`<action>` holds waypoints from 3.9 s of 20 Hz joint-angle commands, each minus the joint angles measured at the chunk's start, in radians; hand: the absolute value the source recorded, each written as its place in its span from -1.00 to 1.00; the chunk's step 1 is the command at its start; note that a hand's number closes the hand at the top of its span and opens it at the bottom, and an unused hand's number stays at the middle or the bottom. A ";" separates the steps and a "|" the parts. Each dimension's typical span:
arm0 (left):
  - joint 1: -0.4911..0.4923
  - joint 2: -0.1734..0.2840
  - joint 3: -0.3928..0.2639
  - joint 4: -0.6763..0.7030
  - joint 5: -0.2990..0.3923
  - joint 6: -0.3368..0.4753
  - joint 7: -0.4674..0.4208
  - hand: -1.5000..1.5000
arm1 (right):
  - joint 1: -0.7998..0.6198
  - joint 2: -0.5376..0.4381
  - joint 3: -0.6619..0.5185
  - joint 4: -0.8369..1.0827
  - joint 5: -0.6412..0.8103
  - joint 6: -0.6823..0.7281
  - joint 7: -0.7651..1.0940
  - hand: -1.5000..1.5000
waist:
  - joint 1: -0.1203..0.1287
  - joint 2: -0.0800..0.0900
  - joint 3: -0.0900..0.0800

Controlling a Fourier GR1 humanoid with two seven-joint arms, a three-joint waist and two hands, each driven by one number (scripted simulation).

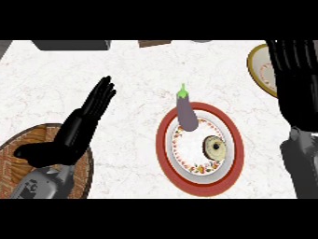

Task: Pick the cupcake from the plate and place it in the bowl

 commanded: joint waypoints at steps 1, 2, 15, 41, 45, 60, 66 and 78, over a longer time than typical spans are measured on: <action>0.007 0.024 0.046 -0.031 -0.026 0.030 0.035 0.00 | 0.092 -0.008 -0.015 0.003 -0.029 0.065 -0.044 1.00 | 0.022 0.007 0.021; 0.006 0.049 0.073 0.006 -0.066 0.079 0.036 0.00 | 0.161 -0.012 -0.014 -0.016 -0.085 0.123 -0.056 1.00 | 0.015 0.007 0.022; -0.015 0.184 0.193 0.049 -0.214 0.229 0.226 0.00 | 0.549 -0.121 -0.169 0.250 0.067 0.312 -0.584 -1.00 | 0.012 0.007 0.022; 0.033 0.129 0.242 0.032 -0.254 0.152 0.196 0.00 | 0.208 -0.318 0.210 -0.116 0.427 0.512 0.409 -1.00 | 0.034 0.009 0.020; -0.022 0.093 0.250 0.059 -0.280 0.171 0.230 0.00 | 0.210 -0.286 0.272 -0.073 0.487 0.556 0.471 -1.00 | 0.025 0.009 0.020; 0.032 -0.018 0.264 -0.025 -0.399 0.142 0.284 0.00 | 0.127 -0.062 0.288 0.255 0.755 0.537 0.389 -1.00 | 0.026 0.009 0.021; 0.006 0.004 0.343 0.017 -0.383 0.041 0.234 0.00 | 0.087 0.008 0.263 0.348 0.826 0.533 0.345 -1.00 | 0.025 0.009 0.021; -0.062 -0.022 0.405 0.058 -0.415 0.010 0.274 0.00 | 0.096 -0.006 0.245 0.419 0.972 0.487 0.117 1.00 | 0.022 0.009 0.021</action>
